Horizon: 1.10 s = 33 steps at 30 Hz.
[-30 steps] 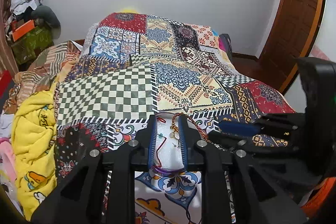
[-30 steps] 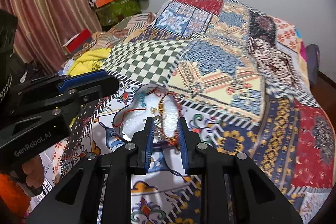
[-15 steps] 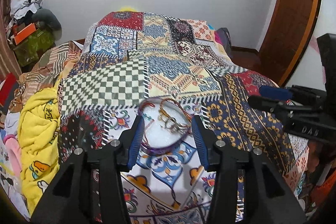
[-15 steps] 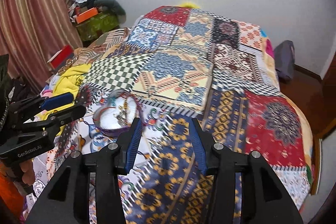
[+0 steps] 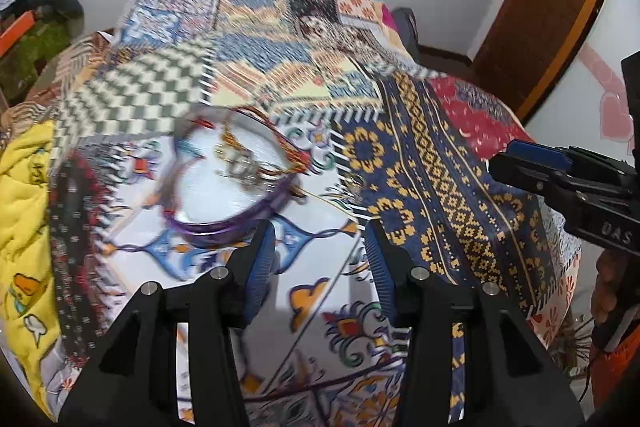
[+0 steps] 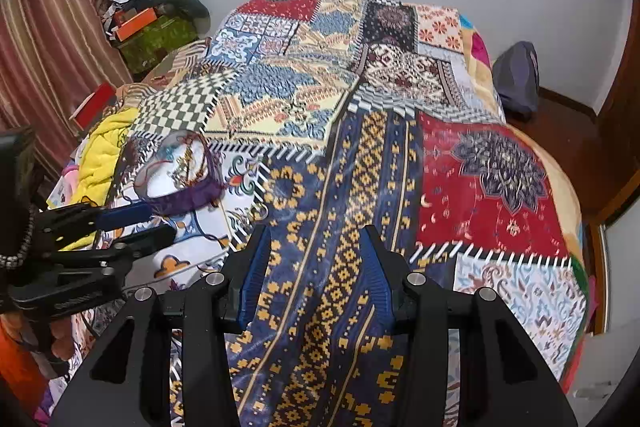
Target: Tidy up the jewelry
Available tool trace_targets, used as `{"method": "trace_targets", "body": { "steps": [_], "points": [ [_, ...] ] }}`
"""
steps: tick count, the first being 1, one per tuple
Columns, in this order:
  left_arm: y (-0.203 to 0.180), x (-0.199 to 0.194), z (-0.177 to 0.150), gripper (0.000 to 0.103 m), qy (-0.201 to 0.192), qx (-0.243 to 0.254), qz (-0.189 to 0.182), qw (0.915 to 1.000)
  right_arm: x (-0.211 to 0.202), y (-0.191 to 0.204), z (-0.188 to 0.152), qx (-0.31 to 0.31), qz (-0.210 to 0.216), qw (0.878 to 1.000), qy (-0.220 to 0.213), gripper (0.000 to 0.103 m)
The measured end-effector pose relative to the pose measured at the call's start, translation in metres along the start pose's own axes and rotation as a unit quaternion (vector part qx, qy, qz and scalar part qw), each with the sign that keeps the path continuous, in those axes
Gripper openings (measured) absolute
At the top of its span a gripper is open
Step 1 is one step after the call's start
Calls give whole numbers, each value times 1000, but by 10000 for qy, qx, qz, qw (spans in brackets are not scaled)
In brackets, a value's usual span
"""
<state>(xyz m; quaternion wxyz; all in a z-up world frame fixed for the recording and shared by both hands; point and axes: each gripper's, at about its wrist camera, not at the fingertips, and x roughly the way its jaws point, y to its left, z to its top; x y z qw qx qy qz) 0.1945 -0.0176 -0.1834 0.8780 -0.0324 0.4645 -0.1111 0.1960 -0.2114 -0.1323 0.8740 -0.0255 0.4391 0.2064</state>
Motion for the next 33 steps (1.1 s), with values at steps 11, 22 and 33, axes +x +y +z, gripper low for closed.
{"method": "trace_targets", "body": {
  "steps": [11,22,33],
  "points": [
    [-27,57,14,15,366,393,-138,9985,20,-7,-9,105,188,9995,233,42],
    [-29,70,18,8,219,384,4,9990,32,-9,-12,153,306,9988,351,42],
    [-1,19,13,8,-207,-12,-163,9997,45,18,-1,-129,444,9980,427,42]
  ]
}}
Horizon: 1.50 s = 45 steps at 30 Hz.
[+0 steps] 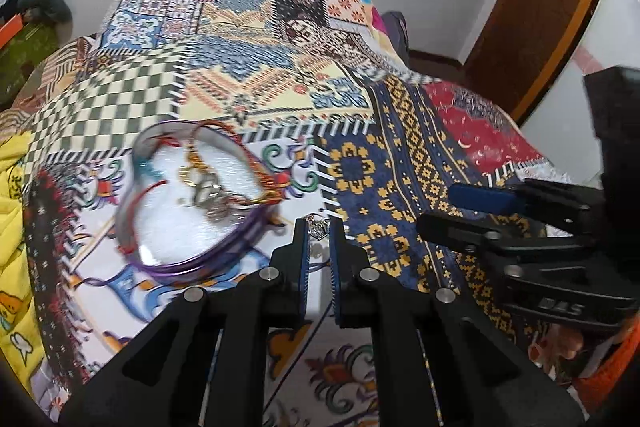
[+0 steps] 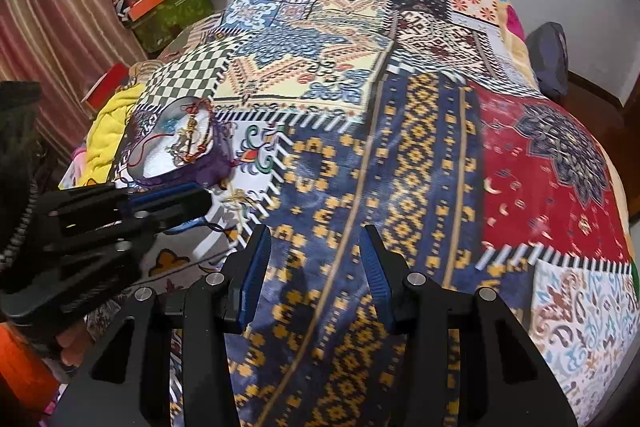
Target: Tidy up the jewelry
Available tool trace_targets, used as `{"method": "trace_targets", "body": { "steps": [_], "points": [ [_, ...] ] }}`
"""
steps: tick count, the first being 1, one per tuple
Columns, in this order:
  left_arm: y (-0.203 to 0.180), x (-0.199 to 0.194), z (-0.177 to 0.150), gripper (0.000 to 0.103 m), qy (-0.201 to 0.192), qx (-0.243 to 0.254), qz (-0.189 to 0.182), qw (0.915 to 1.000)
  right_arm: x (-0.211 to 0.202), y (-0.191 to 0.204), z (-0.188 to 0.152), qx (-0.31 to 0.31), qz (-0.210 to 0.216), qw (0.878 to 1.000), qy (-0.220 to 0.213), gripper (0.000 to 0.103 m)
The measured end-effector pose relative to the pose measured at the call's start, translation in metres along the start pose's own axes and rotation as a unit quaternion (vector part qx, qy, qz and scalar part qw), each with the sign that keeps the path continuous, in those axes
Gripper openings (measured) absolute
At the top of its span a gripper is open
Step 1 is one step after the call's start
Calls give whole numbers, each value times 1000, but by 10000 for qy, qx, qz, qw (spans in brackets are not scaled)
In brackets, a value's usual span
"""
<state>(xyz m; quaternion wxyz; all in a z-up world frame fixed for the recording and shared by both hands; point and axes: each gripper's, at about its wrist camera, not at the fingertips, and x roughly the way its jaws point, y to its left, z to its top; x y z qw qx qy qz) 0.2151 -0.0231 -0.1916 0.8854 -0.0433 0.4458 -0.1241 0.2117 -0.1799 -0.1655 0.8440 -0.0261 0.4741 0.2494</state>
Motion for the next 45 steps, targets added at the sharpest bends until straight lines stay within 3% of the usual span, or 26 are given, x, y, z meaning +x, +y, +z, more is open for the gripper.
{"method": "trace_targets", "body": {
  "steps": [5,11,26,31,33,45],
  "points": [
    [15,-11,-8,8,54,-105,-53,9999,12,16,5,-97,165,9997,129,42],
    [34,-9,-32,8,386,-213,-7,9990,21,34,3,-272,239,9990,272,42],
    [42,-24,-55,8,349,-167,-37,9992,45,78,5,-672,587,9948,482,42],
    [42,-24,-55,8,335,-158,-55,9993,53,83,8,-727,737,9932,529,27],
    [42,-25,-57,8,325,-173,-74,9993,56,85,8,-739,771,9927,554,11],
    [44,-28,-57,7,305,-305,-78,9990,48,80,3,-705,621,9949,368,6]
  ]
}}
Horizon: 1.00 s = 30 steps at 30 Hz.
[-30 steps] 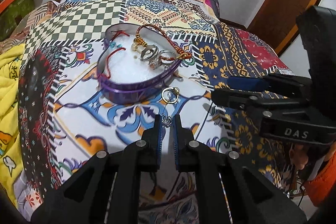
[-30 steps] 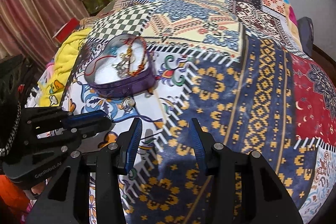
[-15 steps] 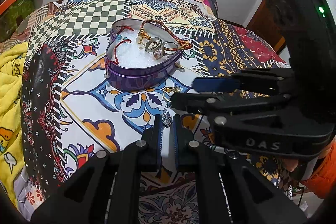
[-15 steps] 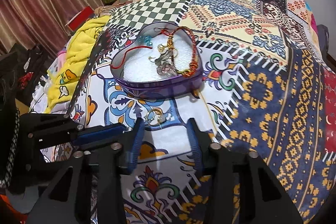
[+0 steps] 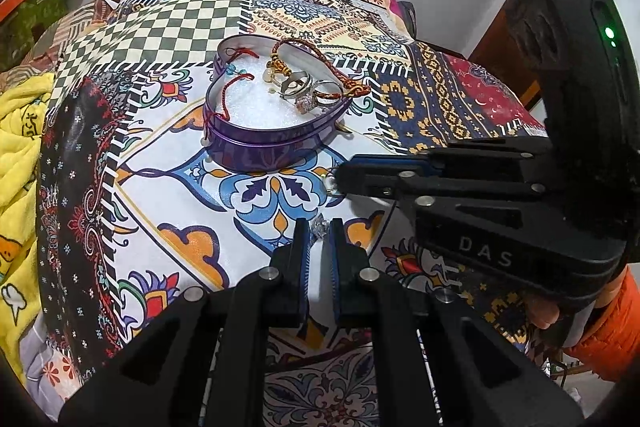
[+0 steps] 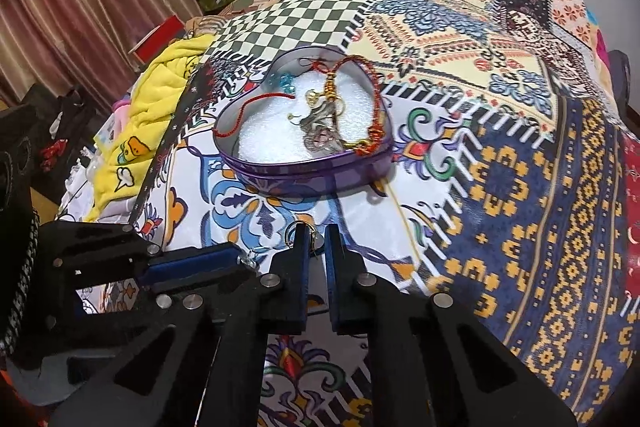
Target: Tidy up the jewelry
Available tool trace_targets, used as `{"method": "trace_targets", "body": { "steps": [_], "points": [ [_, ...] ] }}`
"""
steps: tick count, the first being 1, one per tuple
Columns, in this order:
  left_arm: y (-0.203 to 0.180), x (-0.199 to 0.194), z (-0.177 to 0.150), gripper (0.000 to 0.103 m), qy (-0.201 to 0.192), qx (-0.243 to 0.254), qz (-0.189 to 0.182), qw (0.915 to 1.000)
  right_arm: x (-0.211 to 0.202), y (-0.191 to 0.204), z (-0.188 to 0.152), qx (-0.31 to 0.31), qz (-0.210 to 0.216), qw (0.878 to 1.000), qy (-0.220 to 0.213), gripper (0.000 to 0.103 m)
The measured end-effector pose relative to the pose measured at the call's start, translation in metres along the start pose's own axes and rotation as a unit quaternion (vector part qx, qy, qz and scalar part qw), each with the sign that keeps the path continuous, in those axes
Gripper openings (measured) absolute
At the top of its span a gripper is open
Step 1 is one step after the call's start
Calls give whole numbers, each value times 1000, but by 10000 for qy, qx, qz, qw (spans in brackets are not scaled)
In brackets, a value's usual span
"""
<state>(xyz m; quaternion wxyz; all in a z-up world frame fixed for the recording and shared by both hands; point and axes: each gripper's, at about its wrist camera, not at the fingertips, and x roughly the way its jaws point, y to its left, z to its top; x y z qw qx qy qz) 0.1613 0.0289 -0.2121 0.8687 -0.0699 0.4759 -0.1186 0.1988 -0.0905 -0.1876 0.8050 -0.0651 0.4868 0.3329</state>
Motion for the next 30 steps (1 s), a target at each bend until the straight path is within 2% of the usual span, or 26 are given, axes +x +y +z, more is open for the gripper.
{"method": "trace_targets", "body": {
  "steps": [11,16,21,23,27,30],
  "points": [
    [3,1,3,7,-14,-55,131,9999,-25,-29,-14,378,-123,9992,-98,7],
    [-11,0,5,7,31,178,87,9998,-21,-32,-24,294,-304,9990,141,7],
    [-35,2,8,21,29,556,238,9982,-28,-40,-32,368,-224,9988,233,7],
    [-40,5,9,22,85,571,116,9983,-32,-44,-35,405,-320,9984,238,12],
    [-51,9,12,22,135,603,-41,9981,-44,-52,-41,481,-447,9978,133,31],
    [-60,9,10,23,143,673,-161,9975,-54,-60,-44,551,-546,9970,17,35]
  ]
}}
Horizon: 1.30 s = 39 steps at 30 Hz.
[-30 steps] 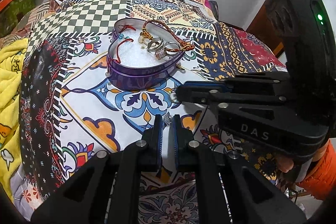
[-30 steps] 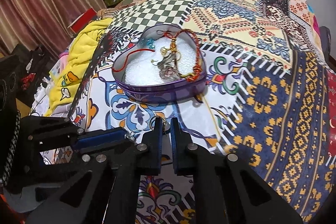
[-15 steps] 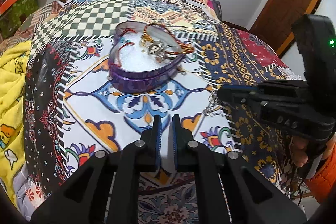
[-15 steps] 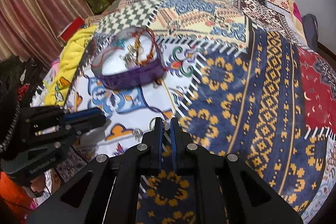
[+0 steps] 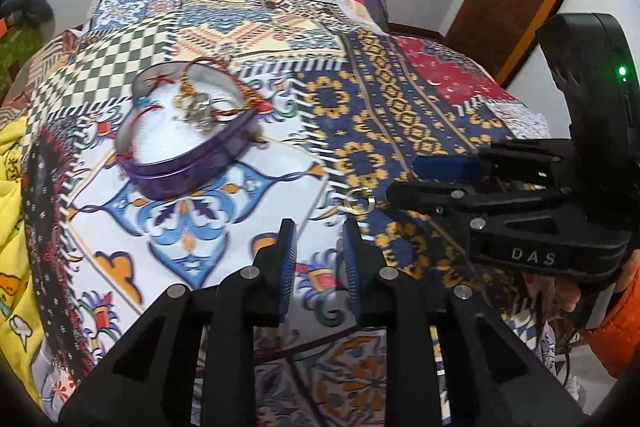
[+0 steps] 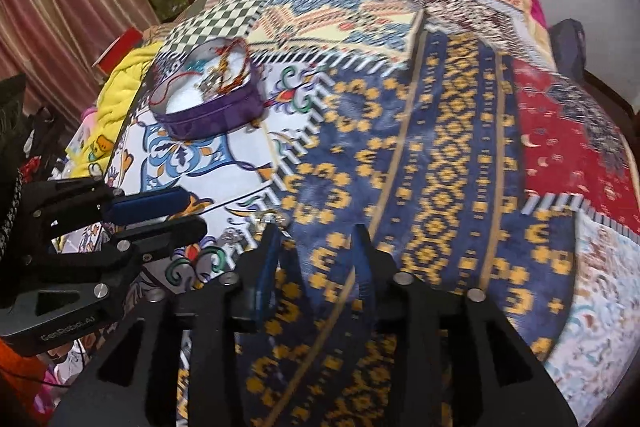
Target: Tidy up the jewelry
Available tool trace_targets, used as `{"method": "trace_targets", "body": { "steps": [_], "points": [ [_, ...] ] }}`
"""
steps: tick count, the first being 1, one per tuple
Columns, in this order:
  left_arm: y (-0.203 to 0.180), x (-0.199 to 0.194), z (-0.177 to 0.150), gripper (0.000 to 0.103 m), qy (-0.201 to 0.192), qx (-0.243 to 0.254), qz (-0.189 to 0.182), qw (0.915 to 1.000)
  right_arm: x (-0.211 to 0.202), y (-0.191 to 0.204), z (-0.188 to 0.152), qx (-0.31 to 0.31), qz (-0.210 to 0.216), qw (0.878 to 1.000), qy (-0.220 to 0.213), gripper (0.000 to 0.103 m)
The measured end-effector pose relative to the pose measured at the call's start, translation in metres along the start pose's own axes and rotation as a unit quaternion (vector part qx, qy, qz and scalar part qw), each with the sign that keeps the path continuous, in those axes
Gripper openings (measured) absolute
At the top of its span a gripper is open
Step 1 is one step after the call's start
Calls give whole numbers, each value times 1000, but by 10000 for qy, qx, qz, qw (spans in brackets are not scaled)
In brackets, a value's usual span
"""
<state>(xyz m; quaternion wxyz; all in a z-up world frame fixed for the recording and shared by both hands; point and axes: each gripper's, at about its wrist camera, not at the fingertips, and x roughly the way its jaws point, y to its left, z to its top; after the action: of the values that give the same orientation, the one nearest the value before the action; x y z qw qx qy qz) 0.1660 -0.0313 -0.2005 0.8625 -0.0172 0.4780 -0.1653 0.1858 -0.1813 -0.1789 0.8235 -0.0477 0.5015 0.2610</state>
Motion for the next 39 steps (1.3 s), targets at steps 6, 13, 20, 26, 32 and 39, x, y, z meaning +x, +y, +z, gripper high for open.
{"method": "trace_targets", "body": {
  "steps": [6,13,20,26,32,39],
  "points": [
    [-13,17,1,29,184,161,-98,9997,0,-8,-1,85,24,9999,76,35],
    [-21,30,0,21,36,495,189,9986,2,-5,-3,46,96,9999,97,35],
    [-20,23,4,11,-95,589,155,9981,2,-2,-2,32,174,9998,77,35],
    [7,4,9,11,-218,-52,-375,9990,7,17,2,-336,300,9990,80,35],
    [16,-15,16,11,-345,-163,-415,9984,12,33,0,-574,426,9973,140,35],
    [4,-41,30,11,-761,91,-238,9968,7,30,-1,-413,586,9974,107,35]
  ]
}}
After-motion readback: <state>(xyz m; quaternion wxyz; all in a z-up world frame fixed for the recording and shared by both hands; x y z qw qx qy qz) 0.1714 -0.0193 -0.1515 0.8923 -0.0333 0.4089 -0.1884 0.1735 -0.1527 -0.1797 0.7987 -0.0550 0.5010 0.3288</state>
